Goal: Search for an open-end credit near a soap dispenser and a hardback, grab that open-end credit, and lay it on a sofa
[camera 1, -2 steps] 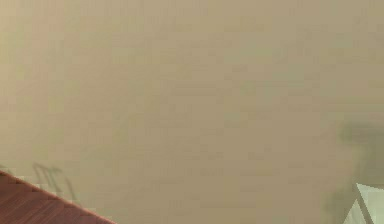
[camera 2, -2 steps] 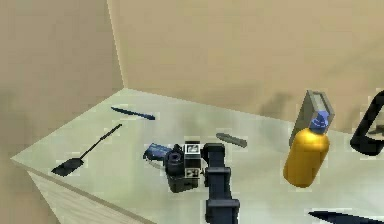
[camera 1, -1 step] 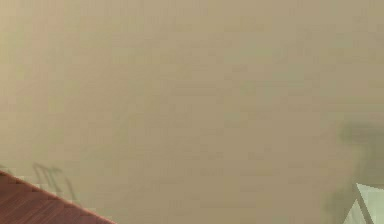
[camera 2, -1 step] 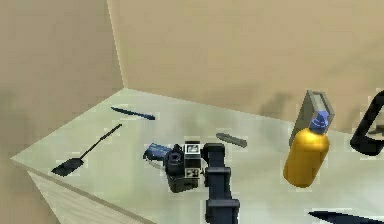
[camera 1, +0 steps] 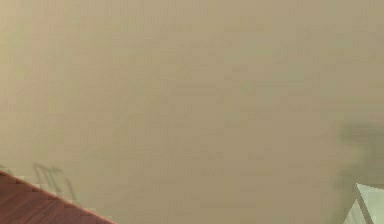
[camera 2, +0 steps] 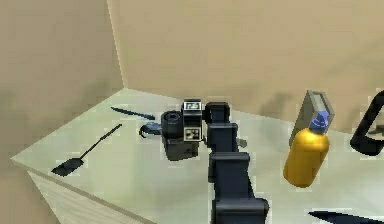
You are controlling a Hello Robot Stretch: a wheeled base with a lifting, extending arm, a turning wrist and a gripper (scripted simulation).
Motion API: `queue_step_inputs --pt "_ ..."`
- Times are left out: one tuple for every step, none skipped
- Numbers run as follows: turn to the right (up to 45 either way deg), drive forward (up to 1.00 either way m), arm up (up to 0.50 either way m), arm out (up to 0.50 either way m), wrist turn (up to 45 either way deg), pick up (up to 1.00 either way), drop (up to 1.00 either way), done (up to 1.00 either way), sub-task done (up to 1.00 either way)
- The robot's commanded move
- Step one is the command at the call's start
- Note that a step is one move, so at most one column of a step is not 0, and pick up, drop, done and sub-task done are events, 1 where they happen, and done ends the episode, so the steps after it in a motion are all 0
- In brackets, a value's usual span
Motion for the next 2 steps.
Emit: queue_step_inputs --pt "0.0 0.00 0.06 0.00 0.0 0.00 0.00 0.00 0.00" --pt "0.0 0.00 0.00 0.00 -45.0 0.00 0.00 0.00 0.00"
